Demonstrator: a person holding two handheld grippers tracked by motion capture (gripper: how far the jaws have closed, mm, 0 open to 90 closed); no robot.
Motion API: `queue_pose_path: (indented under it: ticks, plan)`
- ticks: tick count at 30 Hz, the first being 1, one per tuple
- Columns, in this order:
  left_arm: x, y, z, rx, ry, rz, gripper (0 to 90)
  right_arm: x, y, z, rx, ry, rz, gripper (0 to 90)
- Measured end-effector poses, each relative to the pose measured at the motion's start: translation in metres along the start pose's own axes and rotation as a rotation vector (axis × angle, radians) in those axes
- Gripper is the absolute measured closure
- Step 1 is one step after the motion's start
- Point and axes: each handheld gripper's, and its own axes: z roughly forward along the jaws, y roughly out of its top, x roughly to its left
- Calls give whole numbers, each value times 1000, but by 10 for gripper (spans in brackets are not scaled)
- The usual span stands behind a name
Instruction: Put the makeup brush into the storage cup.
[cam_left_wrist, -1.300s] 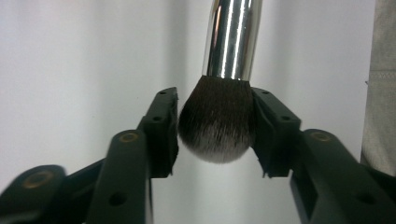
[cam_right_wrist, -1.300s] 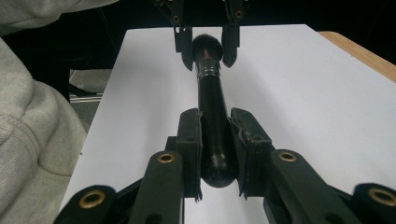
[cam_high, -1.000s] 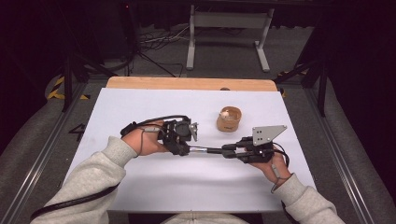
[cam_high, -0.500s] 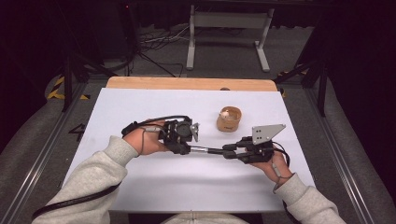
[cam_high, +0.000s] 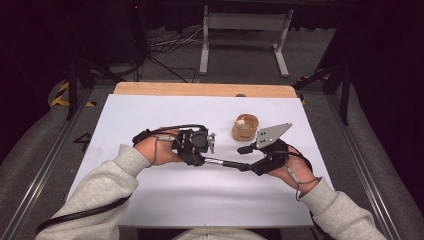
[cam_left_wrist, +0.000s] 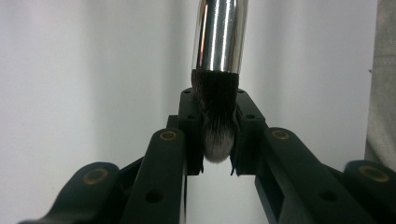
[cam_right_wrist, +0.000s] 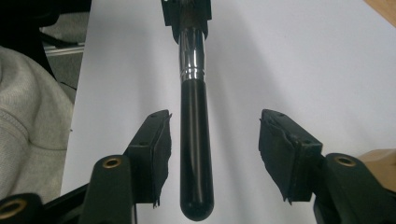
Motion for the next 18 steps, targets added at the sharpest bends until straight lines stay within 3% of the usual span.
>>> queue_pose_path:
  ticks: [11,14,18]
  plan:
    - [1,1,0,6,12,-1,777,-1,28,5,145,11,-16,444]
    - [1,2,0,14,8,1,777,-4,33,10,169,25,31,441]
    - [1,3,2,12,3,-4,776,-3,40,14,215,18,-7,448]
